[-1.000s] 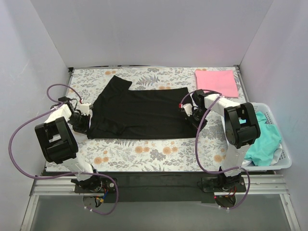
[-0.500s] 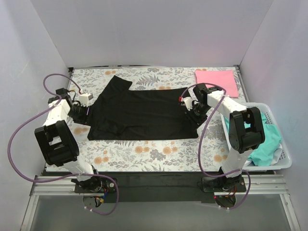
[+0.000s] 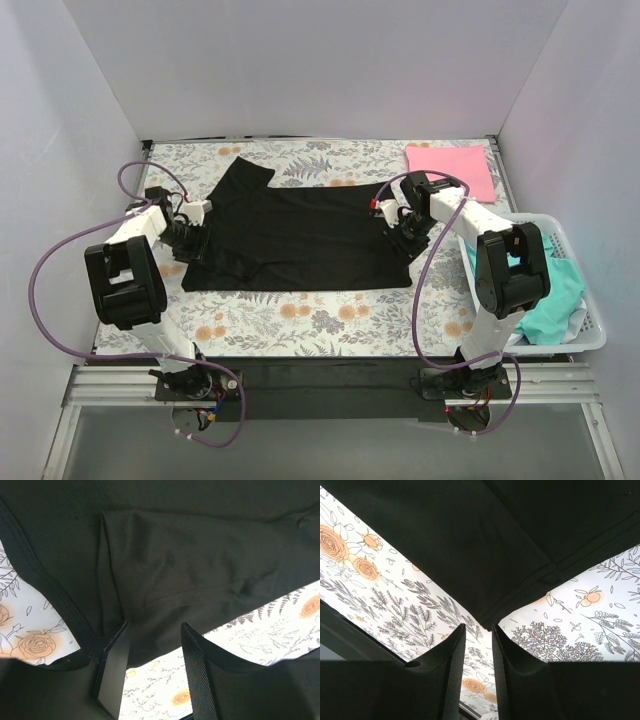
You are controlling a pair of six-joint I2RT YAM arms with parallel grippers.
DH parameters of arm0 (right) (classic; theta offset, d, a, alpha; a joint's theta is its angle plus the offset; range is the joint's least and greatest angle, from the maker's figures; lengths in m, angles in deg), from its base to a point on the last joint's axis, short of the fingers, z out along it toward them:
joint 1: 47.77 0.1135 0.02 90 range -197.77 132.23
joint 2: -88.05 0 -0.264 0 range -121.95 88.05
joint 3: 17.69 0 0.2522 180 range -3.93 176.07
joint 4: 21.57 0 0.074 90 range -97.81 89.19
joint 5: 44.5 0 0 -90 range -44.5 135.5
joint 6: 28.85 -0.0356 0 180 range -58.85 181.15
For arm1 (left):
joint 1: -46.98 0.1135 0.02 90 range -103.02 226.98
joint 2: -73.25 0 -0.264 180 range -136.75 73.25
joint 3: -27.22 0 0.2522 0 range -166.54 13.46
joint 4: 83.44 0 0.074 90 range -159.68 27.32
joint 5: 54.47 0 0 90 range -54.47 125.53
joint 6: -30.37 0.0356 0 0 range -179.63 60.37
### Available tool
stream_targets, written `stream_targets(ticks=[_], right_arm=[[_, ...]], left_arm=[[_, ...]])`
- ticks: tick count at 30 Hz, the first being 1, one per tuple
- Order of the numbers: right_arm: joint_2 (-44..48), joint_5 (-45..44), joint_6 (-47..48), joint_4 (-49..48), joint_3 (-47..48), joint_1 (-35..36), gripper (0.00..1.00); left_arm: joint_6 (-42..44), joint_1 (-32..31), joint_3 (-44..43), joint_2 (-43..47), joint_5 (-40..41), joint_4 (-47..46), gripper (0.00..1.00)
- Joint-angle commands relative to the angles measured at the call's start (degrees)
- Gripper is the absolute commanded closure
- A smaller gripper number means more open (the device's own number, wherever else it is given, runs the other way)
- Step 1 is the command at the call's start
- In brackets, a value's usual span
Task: Fold and stack the t-shirts
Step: Fold the tshirt
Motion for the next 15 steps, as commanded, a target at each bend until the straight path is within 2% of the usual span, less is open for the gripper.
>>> stream_targets(ticks=[1,12,15], right_arm=[[-0.7,1.04,-0.55,-0.25,0.1,0.28,0.67],[-1.32,0.07,-0.02,-0.16,0.89,0.29,0.67],[-1.41,-0.02,0.06,-0.07,0.71,0.29,0.68]], left_arm=[[-1.37,-0.2,0.39,-0.53,2.2,-1.7,0.57],[-1.46,-1.26,1.8,-1.32,4.15,-2.76,0.57],[-1.2,-1.52,1.01,-1.41,2.4,-2.41,0.64]])
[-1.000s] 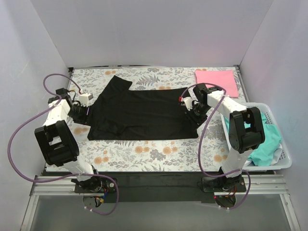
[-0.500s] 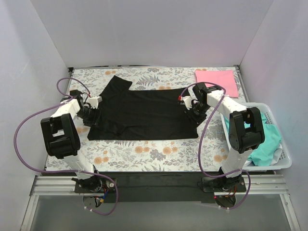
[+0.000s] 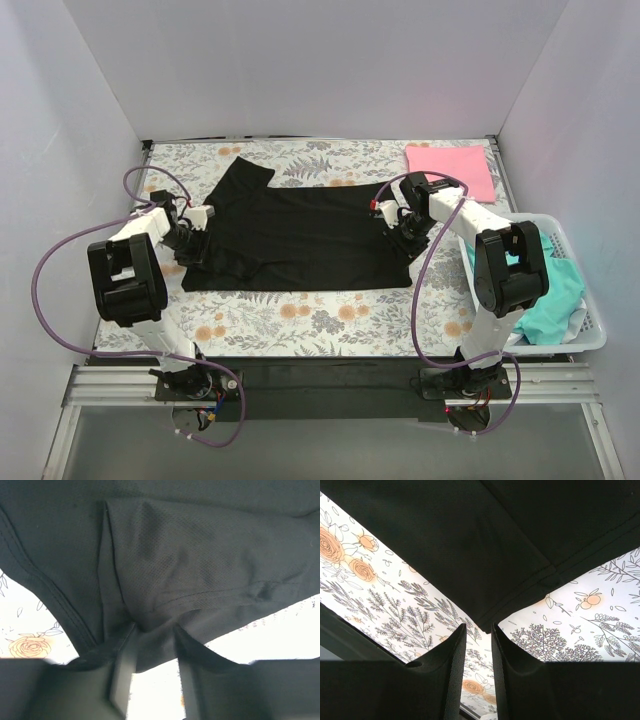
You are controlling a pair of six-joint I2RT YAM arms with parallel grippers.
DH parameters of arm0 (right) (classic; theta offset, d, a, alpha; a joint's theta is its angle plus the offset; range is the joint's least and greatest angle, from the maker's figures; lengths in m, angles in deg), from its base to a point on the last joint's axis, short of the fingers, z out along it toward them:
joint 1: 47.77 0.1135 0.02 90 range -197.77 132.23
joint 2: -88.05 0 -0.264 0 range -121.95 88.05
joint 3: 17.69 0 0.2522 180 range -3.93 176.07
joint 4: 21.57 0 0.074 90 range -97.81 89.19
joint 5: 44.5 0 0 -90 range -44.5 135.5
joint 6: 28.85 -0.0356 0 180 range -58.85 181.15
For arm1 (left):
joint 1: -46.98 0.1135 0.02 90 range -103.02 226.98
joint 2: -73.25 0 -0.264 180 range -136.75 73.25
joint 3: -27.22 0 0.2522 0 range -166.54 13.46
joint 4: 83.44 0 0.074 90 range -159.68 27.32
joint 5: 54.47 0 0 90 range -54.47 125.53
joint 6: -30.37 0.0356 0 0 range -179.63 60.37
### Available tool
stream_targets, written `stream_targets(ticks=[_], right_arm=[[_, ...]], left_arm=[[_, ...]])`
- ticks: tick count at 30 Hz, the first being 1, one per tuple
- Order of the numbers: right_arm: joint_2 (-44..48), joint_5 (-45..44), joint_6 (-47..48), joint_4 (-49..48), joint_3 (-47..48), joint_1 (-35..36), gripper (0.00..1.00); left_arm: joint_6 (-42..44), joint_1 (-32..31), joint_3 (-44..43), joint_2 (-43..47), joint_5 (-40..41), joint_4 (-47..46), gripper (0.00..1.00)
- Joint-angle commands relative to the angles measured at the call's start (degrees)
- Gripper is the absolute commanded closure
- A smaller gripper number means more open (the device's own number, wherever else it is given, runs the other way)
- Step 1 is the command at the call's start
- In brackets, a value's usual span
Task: Fold and stack the t-shirts
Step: Fold the tshirt
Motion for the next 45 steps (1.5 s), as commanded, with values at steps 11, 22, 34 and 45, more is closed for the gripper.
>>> stream_targets(ticks=[11,22,34,45], right_arm=[[-0.33,-0.63,1.14,0.39,-0.47,0.28,0.71],[0.37,-1.25,1.4,0.56,-0.56,0.28,0.76],[0.81,-1.34,0.53,1.97,2.07,0.37,0.84],[1.69,0.95,-0.35,1.79,3.21,0.37,0.99]], left_arm=[[0.51,-0.67,-9.85,0.76,-10.76,1.87,1.0],[-6.34,-0.76,-22.06,-10.49,-18.6,-0.59,1.0],[-19.09,-1.46,-28.93,-15.95,-26.68,-6.04,0.82],[-19.44,-3.39,-8.29,1.45,-22.57,-9.11,0.72]])
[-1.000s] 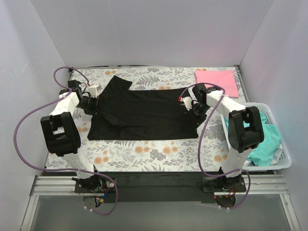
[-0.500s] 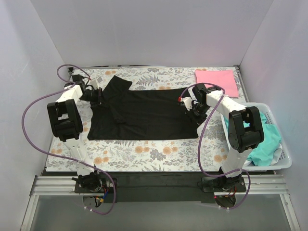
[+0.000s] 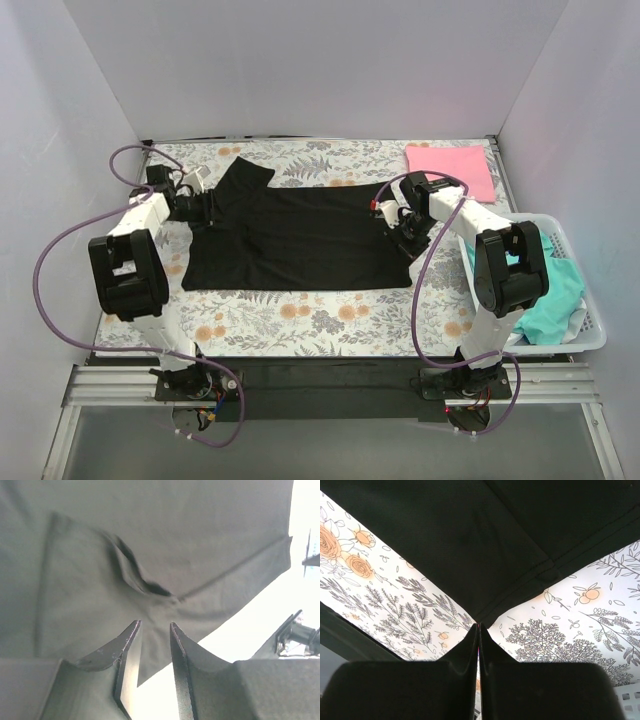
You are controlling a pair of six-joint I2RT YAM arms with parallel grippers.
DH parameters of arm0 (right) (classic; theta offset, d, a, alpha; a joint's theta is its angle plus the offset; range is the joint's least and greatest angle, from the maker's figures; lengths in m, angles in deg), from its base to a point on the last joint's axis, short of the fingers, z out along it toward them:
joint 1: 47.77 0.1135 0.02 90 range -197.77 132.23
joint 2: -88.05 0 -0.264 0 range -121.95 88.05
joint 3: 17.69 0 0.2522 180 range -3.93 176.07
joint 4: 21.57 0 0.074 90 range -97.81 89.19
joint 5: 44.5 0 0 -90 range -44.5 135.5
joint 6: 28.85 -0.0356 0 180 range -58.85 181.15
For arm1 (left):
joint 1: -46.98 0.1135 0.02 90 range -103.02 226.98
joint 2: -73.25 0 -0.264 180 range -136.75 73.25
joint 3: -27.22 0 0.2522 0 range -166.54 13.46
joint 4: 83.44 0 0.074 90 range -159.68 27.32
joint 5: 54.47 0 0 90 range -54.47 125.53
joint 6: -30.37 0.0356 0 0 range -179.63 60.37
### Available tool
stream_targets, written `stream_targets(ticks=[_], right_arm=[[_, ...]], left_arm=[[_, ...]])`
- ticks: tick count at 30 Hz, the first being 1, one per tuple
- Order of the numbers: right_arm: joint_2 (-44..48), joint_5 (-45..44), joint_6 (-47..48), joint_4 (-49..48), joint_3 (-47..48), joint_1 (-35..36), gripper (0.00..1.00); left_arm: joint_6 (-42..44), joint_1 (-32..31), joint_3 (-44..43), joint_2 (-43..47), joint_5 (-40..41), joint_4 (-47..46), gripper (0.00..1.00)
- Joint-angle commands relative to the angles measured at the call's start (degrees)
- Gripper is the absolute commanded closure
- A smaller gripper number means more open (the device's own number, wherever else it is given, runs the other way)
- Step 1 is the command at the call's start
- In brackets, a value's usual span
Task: Fold and stack the t-shirts
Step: Fold the tshirt
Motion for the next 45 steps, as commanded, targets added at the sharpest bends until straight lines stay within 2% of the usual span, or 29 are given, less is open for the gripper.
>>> stream_targets(ticks=[1,7,14,19,25,31,32,36,42,45], right_arm=[[1.45,2.3,-0.66,0.85,3.26,0.29,0.99],[-1.63,4.24,-0.84,-0.64,6.68,1.07,0.99],[-6.9,0.99,1.45,-1.35,12.92,1.16,0.97],[-9.01,0.02,2.85,-1.08,15.57,1.16,0.94],[-8.31,-0.07,6.81,-0.99,14.6,1.25,0.79],[-8.57,-2.08,12.08,-0.55,13.37,1.78,0.65],[-9.1,-2.96,12.61,-0.64,12.94,1.95,0.65],[-11.65,-4.46,13.23,-0.91,13.55,2.31,0.65],[-14.37,-6.3,13.49,-1.69,14.25,2.31,0.69],[-14.55,-5.18,9.81,-1.43,18.97,2.31,0.71]], left_arm=[[-0.1,-2.45,5.27,6.0,1.2,-0.85,0.72],[-1.32,-6.14,5.55,2.51,3.22,-1.82,0.72],[-2.9,-9.93,1.42,-3.21,6.56,-2.7,0.72],[-5.36,-12.39,-3.58,-9.01,4.81,-3.75,0.73],[-7.83,-13.09,-9.91,-13.5,1.82,-4.72,0.73],[-5.28,-13.09,-11.59,-11.41,0.06,-0.68,0.68],[-5.02,-13.01,-10.81,-10.79,0.32,-0.5,0.64],[-3.7,-13.09,-9.66,-8.67,2.78,-0.06,0.6],[-4.05,-11.96,-9.48,-6.48,4.37,-0.49,0.59],[-5.01,-10.9,-11.14,-6.56,5.15,-2.17,0.59]])
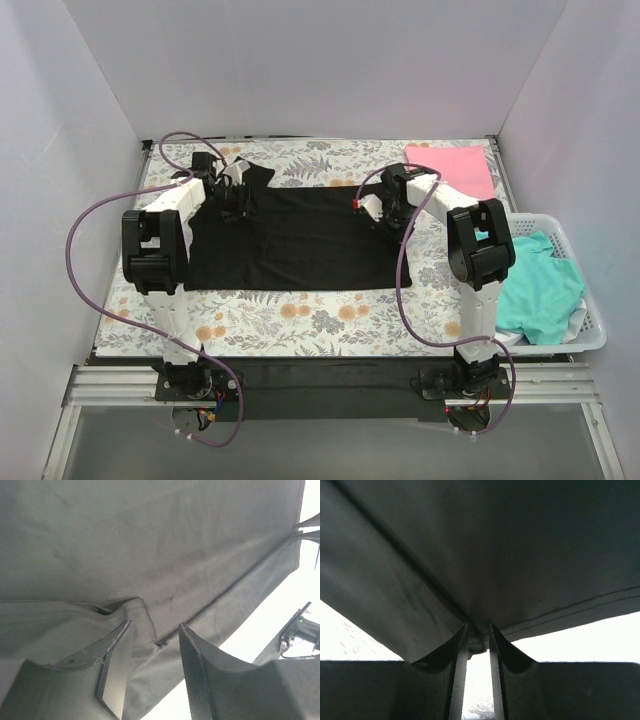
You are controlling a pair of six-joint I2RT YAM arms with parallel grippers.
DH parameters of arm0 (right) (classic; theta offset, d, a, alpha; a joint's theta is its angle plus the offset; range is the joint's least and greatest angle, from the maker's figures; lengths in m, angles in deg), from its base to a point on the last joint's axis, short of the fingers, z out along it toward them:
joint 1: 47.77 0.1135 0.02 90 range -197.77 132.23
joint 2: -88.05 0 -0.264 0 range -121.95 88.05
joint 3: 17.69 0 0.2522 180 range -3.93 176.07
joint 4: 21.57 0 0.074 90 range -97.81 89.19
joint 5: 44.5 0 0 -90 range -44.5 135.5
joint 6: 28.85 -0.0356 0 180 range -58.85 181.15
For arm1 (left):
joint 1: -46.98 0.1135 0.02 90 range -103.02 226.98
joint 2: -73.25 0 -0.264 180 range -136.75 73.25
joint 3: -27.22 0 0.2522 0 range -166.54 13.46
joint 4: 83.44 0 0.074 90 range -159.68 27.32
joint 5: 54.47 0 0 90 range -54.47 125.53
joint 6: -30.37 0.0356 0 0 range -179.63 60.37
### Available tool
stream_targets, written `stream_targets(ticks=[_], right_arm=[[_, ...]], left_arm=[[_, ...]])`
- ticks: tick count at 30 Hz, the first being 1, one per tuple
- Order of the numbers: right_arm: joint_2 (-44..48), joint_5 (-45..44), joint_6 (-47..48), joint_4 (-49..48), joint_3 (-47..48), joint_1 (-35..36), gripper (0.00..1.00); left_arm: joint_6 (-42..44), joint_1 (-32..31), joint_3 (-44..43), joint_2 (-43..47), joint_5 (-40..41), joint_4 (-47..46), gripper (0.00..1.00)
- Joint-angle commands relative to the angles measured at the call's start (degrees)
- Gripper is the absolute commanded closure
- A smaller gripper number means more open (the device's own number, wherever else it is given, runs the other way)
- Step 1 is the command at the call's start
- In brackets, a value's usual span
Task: Fold and stack the t-shirts
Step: Fold the tshirt
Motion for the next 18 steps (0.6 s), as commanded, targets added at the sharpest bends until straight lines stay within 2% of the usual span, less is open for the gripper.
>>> stream_targets(ticks=[1,4,7,10,18], right_arm=[[0.99,2.56,-3.07,-0.27,6.88,0.03,0.71],[0.9,5.13,-5.97,-0.19,12.84,0.03,0.71],[0.2,4.09,-6.24,-0.19,13.31,0.21,0.72],[0.9,4.25,-5.98,-0.27,9.99,0.21,0.72],[3.89,6.89,-5.72,-1.68,0.05,1.79,0.74]], left_arm=[[0.08,1.43,-4.47,3.47,1.46,-1.78,0.58],[1.57,3.98,-12.28,-0.82,4.53,0.06,0.57],[3.85,4.24,-15.66,-3.74,6.65,4.63,0.58],[4.65,4.86,-11.02,-0.59,6.48,3.68,0.58],[7.37,7.31,12.25,12.33,9.9,2.71,0.58]])
